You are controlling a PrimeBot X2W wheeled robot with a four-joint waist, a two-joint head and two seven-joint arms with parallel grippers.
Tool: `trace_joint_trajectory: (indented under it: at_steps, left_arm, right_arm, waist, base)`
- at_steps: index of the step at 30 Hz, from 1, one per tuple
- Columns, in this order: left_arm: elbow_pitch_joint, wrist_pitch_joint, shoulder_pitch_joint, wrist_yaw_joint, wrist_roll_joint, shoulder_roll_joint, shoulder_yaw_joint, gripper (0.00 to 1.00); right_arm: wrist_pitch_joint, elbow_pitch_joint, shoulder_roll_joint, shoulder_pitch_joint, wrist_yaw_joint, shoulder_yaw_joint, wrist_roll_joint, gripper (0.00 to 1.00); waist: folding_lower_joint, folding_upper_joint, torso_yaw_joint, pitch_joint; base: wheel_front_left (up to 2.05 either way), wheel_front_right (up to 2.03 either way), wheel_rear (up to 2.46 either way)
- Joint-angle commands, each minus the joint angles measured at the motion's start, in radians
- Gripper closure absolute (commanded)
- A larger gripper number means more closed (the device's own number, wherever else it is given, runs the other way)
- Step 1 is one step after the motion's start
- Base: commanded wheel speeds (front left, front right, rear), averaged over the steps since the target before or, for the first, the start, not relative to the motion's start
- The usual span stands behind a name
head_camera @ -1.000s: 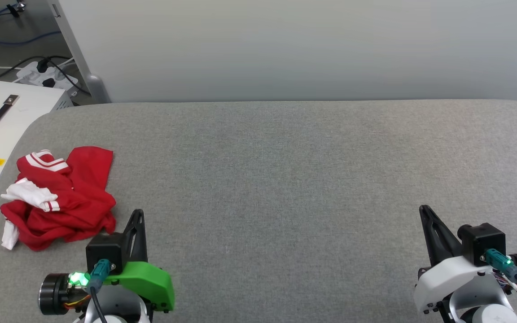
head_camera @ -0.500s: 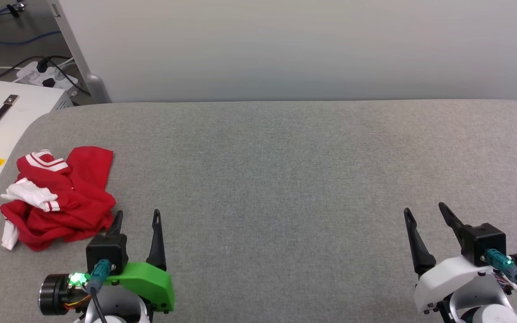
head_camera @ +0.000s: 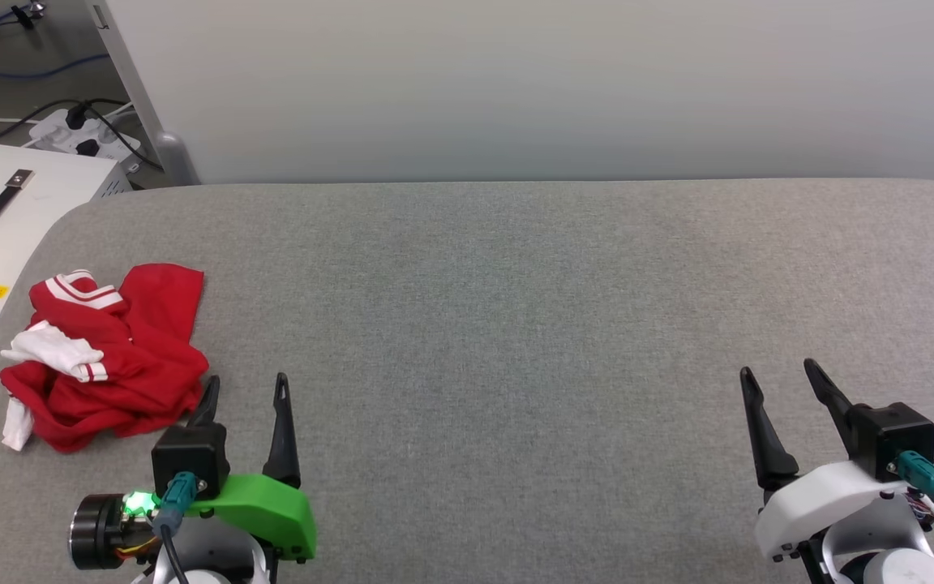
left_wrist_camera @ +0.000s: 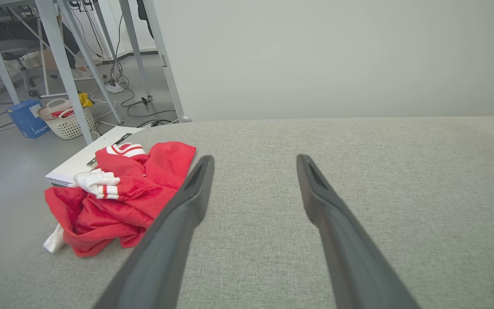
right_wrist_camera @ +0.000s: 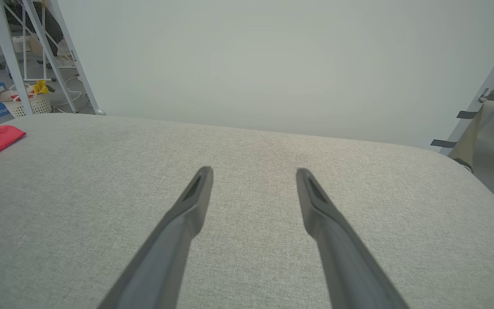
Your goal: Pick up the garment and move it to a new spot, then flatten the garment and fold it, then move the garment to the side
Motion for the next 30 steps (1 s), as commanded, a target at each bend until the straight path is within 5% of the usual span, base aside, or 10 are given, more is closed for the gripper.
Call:
trace_joint_trajectory:
  at_steps: [1, 30]
  left_arm:
    - [-0.004, -0.01, -0.007, 0.007, -0.004, -0.001, -0.002, 0.0]
    - [-0.008, -0.07, -0.006, 0.016, -0.023, -0.002, -0.013, 0.0]
  right_arm:
    - [-0.012, -0.01, 0.0, 0.001, 0.0, -0.004, 0.016, 0.0]
    - [-0.072, -0.034, 0.0, 0.024, 0.0, -0.007, 0.094, 0.0]
  waist:
    - [0.0, 0.0, 0.0, 0.0]
    - [0.0, 0.0, 0.002, 0.001]
  base:
    - [0.0, 0.0, 0.0]
    - [0.0, 0.0, 0.0]
